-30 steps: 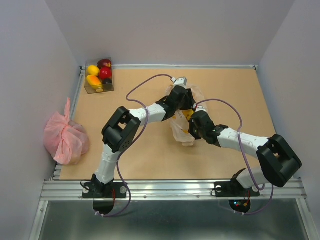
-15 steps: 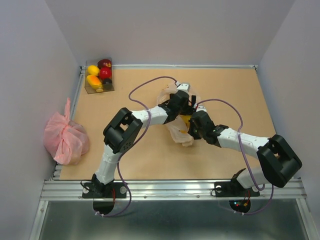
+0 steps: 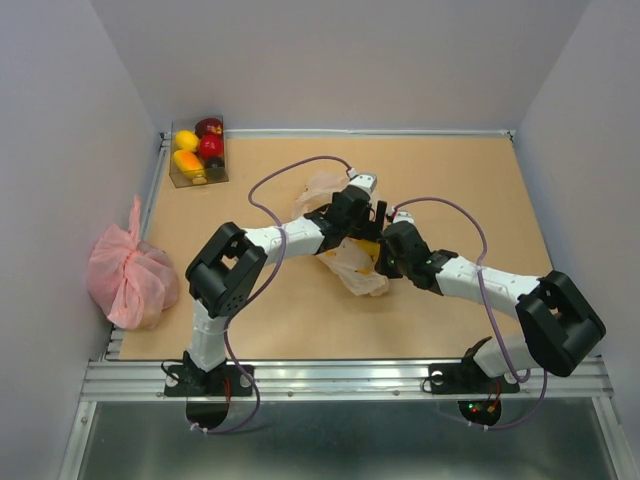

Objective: Untie the knot of the plastic bag and take out the fruit

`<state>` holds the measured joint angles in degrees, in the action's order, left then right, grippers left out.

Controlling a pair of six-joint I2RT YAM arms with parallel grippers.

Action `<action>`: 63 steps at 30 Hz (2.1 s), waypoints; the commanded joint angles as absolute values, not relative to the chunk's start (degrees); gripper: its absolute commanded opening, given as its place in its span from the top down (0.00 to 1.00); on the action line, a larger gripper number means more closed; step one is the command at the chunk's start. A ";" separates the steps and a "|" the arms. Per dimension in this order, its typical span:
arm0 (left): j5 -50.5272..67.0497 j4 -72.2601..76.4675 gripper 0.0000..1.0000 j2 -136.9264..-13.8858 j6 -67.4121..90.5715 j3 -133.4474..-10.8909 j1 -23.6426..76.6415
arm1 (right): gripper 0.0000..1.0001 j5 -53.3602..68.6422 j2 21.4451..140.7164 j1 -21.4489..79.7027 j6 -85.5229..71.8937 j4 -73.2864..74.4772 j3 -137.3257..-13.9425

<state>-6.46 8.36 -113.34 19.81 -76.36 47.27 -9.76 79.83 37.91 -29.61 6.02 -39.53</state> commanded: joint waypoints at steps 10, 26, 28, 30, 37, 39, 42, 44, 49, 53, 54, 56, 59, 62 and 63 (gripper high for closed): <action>-4.66 4.83 0.01 -105.47 23.90 -73.13 47.55 | 1.00 -12.92 78.93 38.23 -30.14 5.19 -38.32; -1.94 3.78 0.14 -110.21 24.35 -75.14 49.04 | 0.99 -12.48 79.10 38.23 -30.67 5.10 -37.70; -1.41 3.69 0.14 -111.09 24.78 -75.85 49.13 | 0.99 -12.39 79.19 38.32 -30.85 5.18 -37.79; -1.58 3.69 0.17 -111.18 25.05 -76.02 49.13 | 0.99 -12.39 79.28 38.23 -30.85 5.19 -37.88; -4.48 2.03 0.63 -103.99 24.52 -74.18 48.96 | 0.99 -15.02 77.35 38.23 -31.46 5.10 -36.65; -4.57 1.23 0.64 -101.79 24.26 -73.39 48.78 | 1.00 -17.04 76.47 38.23 -32.08 5.19 -36.12; -3.69 -1.48 0.64 -96.70 23.64 -71.81 47.82 | 0.99 -19.33 75.67 38.23 -32.52 5.27 -35.86; -2.30 -3.94 0.64 -94.06 23.21 -71.37 47.20 | 0.99 -20.82 75.76 38.15 -33.04 5.45 -36.03; 3.07 -7.47 0.64 -88.35 21.01 -71.54 45.54 | 0.99 -22.68 77.25 38.06 -34.28 6.33 -36.91; 11.48 -8.35 0.64 -82.80 21.27 -72.50 39.13 | 0.99 -23.29 78.31 38.06 -34.98 6.77 -37.44; 12.99 -8.18 0.64 -81.84 21.53 -72.94 37.20 | 1.00 -23.38 78.40 38.06 -34.98 6.85 -37.44; 15.11 -7.82 0.64 -79.20 21.62 -74.96 30.96 | 0.99 -23.47 78.49 38.14 -34.81 6.94 -37.79; 12.94 -7.47 0.65 -77.87 20.92 -77.77 22.63 | 1.00 -23.47 78.22 38.06 -34.02 7.12 -38.32; 8.55 -7.56 0.65 -79.97 22.14 -79.79 15.58 | 1.00 -23.38 77.87 38.06 -32.79 7.21 -39.02; 7.39 -7.21 0.65 -81.81 22.84 -79.98 10.77 | 1.00 -23.29 77.70 38.06 -32.35 7.29 -39.63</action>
